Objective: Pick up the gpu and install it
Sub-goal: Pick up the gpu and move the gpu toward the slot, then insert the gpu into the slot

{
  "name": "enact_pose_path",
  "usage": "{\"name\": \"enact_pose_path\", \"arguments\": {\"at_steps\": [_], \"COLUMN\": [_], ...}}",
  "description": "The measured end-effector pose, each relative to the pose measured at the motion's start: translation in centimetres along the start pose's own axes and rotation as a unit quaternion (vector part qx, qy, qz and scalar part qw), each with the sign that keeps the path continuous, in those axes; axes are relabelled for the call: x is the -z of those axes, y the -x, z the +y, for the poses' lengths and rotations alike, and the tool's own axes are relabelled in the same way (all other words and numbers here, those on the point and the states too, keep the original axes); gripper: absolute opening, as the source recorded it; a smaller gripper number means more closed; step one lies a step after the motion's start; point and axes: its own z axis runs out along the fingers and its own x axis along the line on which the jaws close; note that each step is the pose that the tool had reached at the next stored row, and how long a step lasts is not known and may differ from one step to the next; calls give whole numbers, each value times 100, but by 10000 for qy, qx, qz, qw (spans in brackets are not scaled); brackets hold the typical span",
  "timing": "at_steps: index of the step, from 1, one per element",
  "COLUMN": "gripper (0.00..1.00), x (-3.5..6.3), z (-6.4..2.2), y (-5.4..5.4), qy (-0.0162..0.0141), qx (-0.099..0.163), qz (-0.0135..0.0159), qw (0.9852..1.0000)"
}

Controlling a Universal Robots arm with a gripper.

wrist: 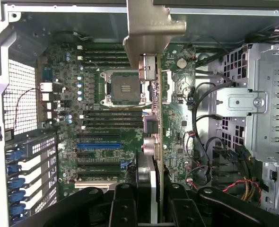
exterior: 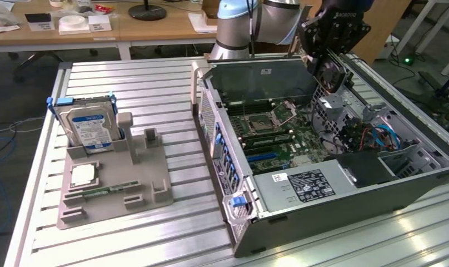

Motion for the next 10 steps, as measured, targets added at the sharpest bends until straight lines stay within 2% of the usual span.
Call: {"name": "enact_pose_path", "arguments": {"at_steps": [10], "gripper": [28], "x": [0], "z": [0], "y": [0], "qy": [0], "qx": [2], "qz": [0], "qw": [10000]}}
